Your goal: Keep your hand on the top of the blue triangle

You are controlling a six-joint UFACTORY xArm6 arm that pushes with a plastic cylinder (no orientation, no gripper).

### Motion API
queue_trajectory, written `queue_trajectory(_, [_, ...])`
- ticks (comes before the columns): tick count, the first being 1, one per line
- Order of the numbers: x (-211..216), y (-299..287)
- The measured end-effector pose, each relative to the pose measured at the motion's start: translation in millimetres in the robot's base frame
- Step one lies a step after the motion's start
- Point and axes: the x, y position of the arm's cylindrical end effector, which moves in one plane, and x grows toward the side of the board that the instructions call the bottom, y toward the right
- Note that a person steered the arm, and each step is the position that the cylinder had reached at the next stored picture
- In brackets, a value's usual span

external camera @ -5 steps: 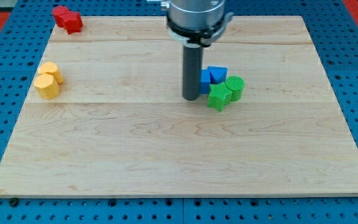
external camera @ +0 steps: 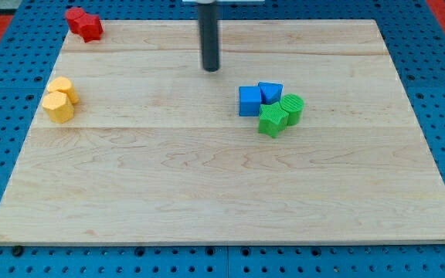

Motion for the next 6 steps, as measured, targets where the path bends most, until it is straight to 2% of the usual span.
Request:
queue_trajectory(3, [13,59])
queue_trajectory(6, [33,66])
